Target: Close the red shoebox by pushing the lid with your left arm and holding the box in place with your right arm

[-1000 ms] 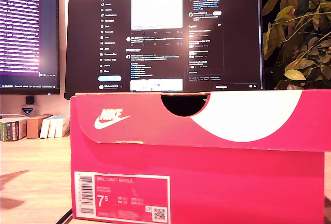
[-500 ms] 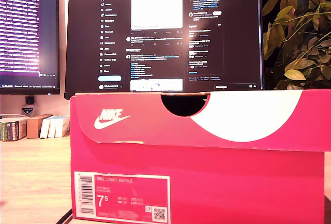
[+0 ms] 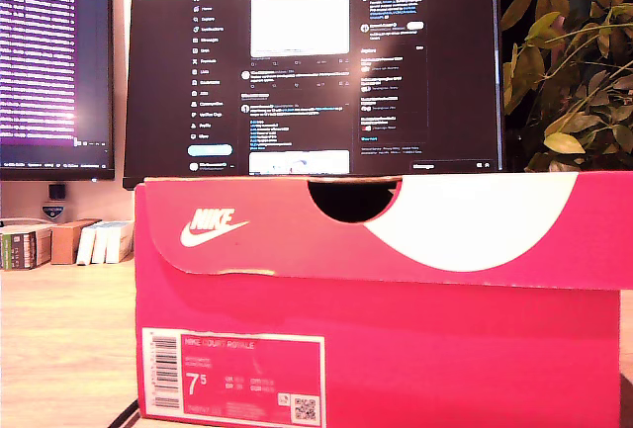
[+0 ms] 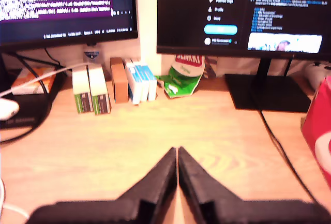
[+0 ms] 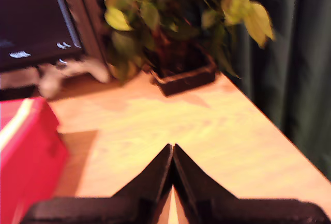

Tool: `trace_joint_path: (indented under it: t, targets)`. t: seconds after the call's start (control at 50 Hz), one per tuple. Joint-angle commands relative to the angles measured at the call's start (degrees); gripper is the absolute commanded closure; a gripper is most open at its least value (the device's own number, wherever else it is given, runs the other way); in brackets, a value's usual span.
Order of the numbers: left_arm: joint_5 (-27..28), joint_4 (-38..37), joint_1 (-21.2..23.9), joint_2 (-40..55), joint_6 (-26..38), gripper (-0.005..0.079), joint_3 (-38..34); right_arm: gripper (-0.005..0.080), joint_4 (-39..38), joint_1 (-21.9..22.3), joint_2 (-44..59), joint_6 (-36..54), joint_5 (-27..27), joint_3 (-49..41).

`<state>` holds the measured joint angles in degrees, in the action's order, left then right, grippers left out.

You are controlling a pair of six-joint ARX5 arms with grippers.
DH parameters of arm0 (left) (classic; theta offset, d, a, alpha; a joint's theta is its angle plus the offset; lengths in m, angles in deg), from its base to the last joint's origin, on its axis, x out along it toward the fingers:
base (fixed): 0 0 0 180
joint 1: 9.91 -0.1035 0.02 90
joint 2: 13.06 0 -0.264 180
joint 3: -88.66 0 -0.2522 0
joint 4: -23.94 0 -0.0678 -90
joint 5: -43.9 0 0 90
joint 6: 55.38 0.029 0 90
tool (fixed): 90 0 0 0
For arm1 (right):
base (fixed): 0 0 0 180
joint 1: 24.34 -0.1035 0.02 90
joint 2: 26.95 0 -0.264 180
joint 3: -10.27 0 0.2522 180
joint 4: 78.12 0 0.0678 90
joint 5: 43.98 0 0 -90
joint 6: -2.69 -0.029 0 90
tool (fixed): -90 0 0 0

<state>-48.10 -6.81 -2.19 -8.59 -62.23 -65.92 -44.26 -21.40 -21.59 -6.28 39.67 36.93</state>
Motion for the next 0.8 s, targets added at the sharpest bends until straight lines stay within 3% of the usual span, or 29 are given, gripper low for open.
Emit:
trace_joint_path:
  t: [0.0, 0.28, 0.78]
  targets:
    - [0.0, -0.2, -0.1, -1.7, 0.9, 0.0761, -1.1, 0.0764, -0.9, -0.1, -1.2, 0.2, 0.5, -2.4]
    - [0.2, -1.7, 0.1, -5.2, 2.6, 0.0761, -3.4, 0.0764, -2.4, -2.0, -5.3, 0.8, 2.0, -7.0]
    - [-0.9, 4.2, 0.3, -5.2, 2.8, 0.0761, -11.5, 0.0764, -7.5, -5.9, -5.3, 5.5, -0.3, -11.8]
